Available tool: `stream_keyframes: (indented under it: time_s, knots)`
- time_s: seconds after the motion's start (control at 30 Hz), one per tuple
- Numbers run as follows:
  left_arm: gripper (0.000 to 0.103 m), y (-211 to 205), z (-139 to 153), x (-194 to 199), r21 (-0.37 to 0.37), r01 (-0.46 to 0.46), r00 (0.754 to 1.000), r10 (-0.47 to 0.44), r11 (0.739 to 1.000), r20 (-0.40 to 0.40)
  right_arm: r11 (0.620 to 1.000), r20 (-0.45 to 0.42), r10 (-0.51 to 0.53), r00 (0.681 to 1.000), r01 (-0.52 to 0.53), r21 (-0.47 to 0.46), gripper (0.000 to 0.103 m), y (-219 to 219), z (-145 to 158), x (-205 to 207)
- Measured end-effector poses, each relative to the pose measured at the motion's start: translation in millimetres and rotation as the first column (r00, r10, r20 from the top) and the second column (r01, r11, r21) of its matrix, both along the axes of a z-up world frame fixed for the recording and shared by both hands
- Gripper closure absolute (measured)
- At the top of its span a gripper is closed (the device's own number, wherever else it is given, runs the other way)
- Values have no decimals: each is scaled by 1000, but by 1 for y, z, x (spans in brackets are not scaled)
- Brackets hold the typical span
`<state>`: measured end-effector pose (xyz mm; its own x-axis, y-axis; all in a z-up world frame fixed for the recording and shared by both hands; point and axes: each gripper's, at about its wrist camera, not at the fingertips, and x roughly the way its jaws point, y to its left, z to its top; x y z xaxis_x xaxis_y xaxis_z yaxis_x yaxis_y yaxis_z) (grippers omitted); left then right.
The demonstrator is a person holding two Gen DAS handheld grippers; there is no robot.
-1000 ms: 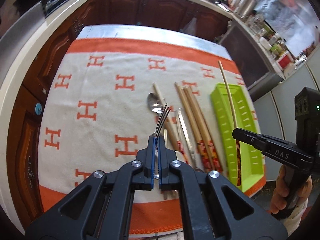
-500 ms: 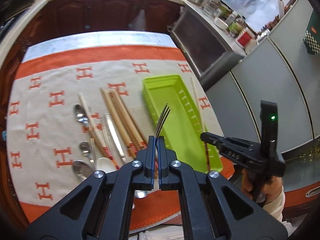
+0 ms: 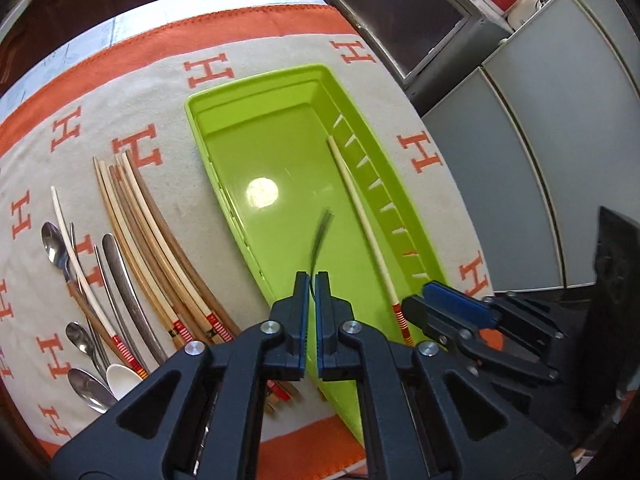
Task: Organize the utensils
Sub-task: 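Carry the fork and chopstick into the green tray and open both tools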
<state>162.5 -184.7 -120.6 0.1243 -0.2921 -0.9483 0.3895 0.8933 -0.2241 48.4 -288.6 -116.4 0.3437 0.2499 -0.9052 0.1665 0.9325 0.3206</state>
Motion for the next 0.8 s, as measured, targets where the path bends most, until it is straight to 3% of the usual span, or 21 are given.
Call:
stream_keyframes:
  time_s: [0.17, 0.23, 0.3, 0.37, 0.67, 0.8]
  knots:
    - [98, 2, 4, -9, 15, 25, 999, -25, 1000, 25, 1000, 26, -5, 1000, 4, 23, 79, 0, 5, -5]
    - [92, 7, 11, -17, 21, 24, 998, -25, 999, 54, 1000, 35, -9, 999, 8, 25, 79, 1, 7, -6]
    - [78, 14, 18, -24, 25, 12, 996, -14, 1000, 83, 1000, 41, -8, 999, 7, 22, 79, 3, 9, -8]
    - [74, 22, 25, -32, 17, -2, 995, 0, 1000, 103, 1000, 44, -7, 999, 6, 21, 79, 6, 10, -10]
    - [73, 72, 61, -68, 16, -68, 974, 63, 998, 218, 1000, 73, -5, 997, 4, 16, 79, 17, 20, -18]
    - [73, 103, 79, -76, 40, -153, 947, 135, 987, 290, 1000, 89, 14, 996, -15, 12, 79, 27, 27, -21]
